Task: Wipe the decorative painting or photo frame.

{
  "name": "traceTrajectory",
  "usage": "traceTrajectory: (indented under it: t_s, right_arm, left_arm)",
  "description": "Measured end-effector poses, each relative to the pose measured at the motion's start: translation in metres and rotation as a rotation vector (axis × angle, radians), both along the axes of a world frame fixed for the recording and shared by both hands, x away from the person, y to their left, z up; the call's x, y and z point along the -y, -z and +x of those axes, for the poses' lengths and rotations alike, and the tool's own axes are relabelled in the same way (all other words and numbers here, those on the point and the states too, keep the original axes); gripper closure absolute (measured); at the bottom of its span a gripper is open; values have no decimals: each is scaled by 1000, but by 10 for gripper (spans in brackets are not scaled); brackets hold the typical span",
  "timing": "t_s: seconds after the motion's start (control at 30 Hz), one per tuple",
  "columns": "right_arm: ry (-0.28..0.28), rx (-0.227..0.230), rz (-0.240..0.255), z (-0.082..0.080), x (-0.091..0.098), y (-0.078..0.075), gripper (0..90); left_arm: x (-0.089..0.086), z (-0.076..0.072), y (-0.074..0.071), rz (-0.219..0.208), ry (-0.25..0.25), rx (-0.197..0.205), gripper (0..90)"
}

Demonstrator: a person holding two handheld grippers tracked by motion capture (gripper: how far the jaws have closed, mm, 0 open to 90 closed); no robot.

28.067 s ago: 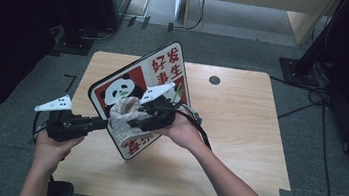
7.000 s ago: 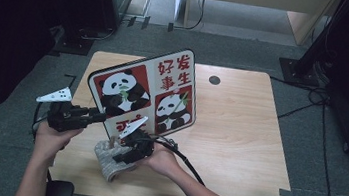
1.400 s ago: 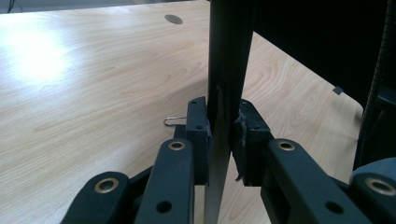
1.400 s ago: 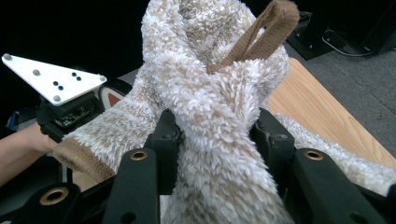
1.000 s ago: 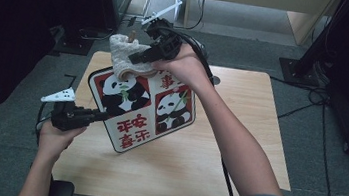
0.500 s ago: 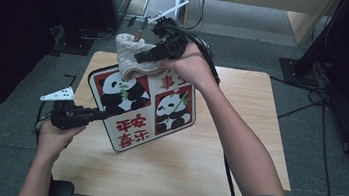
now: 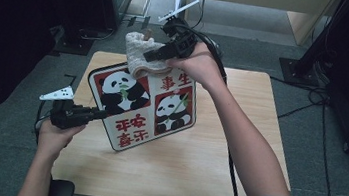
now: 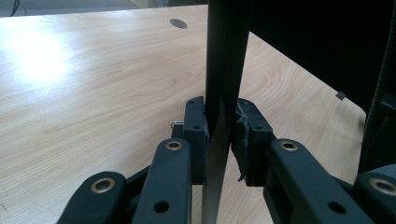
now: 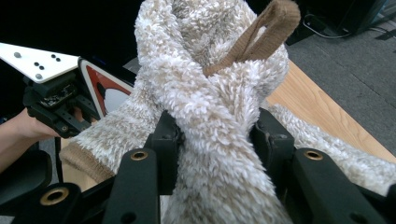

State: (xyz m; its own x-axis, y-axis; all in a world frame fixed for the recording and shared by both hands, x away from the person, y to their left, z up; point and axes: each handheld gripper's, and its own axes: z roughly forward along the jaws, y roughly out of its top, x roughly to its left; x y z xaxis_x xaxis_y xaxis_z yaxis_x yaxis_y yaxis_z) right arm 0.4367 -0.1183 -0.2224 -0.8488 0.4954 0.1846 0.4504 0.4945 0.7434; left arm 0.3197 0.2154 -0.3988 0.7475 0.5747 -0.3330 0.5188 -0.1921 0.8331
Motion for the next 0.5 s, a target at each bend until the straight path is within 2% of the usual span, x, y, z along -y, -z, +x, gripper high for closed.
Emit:
traceTrajectory:
  t_s: [0.5]
  right_arm:
    - [34,-4,-7,3,19,-1,595]
  left_arm:
    - [-2,1,0,-1,0,0,765]
